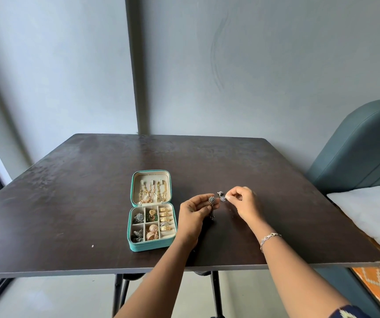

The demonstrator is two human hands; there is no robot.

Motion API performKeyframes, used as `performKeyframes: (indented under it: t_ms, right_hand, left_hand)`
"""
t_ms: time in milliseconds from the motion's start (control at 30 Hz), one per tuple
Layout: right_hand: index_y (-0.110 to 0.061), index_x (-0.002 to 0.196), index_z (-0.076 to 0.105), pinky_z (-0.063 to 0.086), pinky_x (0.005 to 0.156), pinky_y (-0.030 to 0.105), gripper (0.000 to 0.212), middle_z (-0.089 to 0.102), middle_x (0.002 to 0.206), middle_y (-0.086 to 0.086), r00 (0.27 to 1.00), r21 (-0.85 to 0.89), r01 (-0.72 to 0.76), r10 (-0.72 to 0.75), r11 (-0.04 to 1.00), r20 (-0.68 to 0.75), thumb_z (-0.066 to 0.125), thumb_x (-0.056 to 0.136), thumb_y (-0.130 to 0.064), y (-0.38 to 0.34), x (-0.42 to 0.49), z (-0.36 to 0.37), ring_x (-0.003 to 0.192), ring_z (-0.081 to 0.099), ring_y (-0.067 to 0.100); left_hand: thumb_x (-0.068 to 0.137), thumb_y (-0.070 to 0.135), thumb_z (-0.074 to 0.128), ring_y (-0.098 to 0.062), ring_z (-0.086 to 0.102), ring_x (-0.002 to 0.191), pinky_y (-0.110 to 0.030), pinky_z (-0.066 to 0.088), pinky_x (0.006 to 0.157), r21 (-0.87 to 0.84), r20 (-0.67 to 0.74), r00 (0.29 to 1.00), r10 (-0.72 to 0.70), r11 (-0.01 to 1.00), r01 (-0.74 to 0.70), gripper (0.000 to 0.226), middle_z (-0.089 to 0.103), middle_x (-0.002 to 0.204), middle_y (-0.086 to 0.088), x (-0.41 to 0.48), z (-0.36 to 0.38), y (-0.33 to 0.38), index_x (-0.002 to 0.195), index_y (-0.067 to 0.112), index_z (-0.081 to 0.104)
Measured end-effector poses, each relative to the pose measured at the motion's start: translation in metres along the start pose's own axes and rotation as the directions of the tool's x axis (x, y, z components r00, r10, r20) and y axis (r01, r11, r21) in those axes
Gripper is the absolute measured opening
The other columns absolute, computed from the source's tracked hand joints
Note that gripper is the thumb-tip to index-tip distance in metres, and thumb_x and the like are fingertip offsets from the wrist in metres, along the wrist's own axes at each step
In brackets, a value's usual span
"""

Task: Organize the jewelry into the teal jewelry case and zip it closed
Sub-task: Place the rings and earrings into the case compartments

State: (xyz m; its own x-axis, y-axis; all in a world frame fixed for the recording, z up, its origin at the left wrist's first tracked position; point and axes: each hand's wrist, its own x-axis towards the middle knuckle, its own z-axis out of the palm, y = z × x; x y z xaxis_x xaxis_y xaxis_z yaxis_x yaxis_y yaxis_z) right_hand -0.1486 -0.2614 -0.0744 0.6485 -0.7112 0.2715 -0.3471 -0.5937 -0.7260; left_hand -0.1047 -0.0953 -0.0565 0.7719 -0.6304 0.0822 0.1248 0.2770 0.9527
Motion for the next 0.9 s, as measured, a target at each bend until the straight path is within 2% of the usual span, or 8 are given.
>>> performKeyframes:
  t_ms: [100,167,300,467,567,667,767,900]
  right_hand:
    - [-0.032,0.059,0.057,0.045,0.073,0.037,0.03,0.062,0.08,0.006,1.0,0.114,0.023,-0.023,0.993,-0.005,0.066,0.077,-0.01,0.001,-0.001,-0.003,0.073,0.054,0.019]
    - [-0.032,0.062,0.058,0.044,0.072,0.034,0.031,0.057,0.077,0.001,0.998,0.137,0.054,-0.055,0.989,0.004,0.068,0.076,-0.006,0.001,-0.002,-0.005,0.068,0.05,0.014]
    - [-0.037,0.07,0.062,0.045,0.069,0.033,0.023,0.049,0.071,-0.011,0.996,0.027,0.084,-0.085,0.996,0.031,0.073,0.073,-0.017,-0.001,0.0,0.0,0.063,0.044,0.006]
    - [-0.036,0.056,0.055,0.047,0.07,0.038,0.031,0.053,0.07,-0.005,0.998,-0.018,0.052,-0.051,0.999,0.049,0.069,0.074,-0.016,-0.006,0.003,0.0,0.071,0.052,0.018]
    - [-0.029,0.058,0.056,0.047,0.073,0.038,0.03,0.061,0.074,0.004,0.999,0.114,0.0,-0.005,0.993,0.044,0.065,0.079,-0.008,-0.009,0.003,-0.003,0.073,0.054,0.02]
    - [-0.019,0.07,0.059,0.041,0.069,0.028,0.019,0.059,0.073,-0.003,0.995,0.264,-0.076,0.057,0.962,0.078,0.059,0.085,-0.008,-0.022,-0.005,-0.016,0.071,0.051,0.011]
    - [-0.021,0.072,0.058,0.039,0.063,0.02,0.02,0.056,0.074,-0.007,0.983,0.376,-0.142,0.086,0.916,0.163,0.055,0.089,-0.011,-0.034,-0.013,-0.024,0.07,0.049,0.004]
    - [-0.02,0.073,0.059,0.039,0.064,0.02,0.02,0.056,0.076,-0.006,0.96,0.475,-0.218,0.101,0.852,0.261,0.054,0.09,-0.011,-0.047,-0.024,-0.027,0.074,0.05,0.004]
  left_hand:
    - [0.086,-0.013,0.048,-0.021,0.069,0.091,-0.024,0.054,0.08,0.009,-0.011,1.0,0.001,1.0,-0.001,0.033,0.074,0.09,-0.004,-0.001,0.001,0.0,0.095,0.012,0.067]
    - [0.086,-0.013,0.048,-0.021,0.069,0.091,-0.025,0.054,0.08,0.012,-0.014,1.0,0.008,1.0,-0.008,0.033,0.073,0.091,-0.006,-0.002,0.001,-0.001,0.095,0.012,0.067]
    - [0.085,-0.014,0.047,-0.021,0.07,0.09,-0.027,0.054,0.082,0.036,-0.015,1.0,0.021,0.999,-0.02,0.035,0.073,0.089,-0.005,-0.003,0.001,-0.001,0.092,0.014,0.067]
    - [0.084,-0.014,0.049,-0.017,0.07,0.086,-0.028,0.054,0.083,0.102,0.011,1.0,0.023,0.995,-0.024,0.037,0.073,0.086,-0.004,-0.005,0.003,0.002,0.086,0.018,0.068]
    - [0.083,-0.01,0.056,-0.019,0.07,0.087,-0.03,0.054,0.082,0.071,-0.001,1.0,0.024,0.997,-0.023,0.03,0.074,0.085,-0.003,-0.006,0.003,0.002,0.086,0.017,0.068]
    - [0.082,-0.005,0.061,-0.019,0.069,0.085,-0.03,0.053,0.079,0.028,-0.014,0.999,0.034,0.999,-0.034,0.021,0.074,0.082,0.0,-0.007,0.002,0.002,0.088,0.015,0.068]
    - [0.08,0.001,0.067,-0.024,0.069,0.086,-0.035,0.053,0.082,0.033,-0.022,0.998,0.061,0.998,-0.06,0.014,0.074,0.084,-0.004,-0.007,0.002,0.0,0.087,0.013,0.069]
    - [0.08,0.0,0.066,-0.024,0.068,0.074,-0.039,0.053,0.079,0.033,-0.046,0.994,0.097,0.995,-0.095,0.012,0.072,0.075,-0.009,-0.006,0.001,0.0,0.08,0.011,0.07]
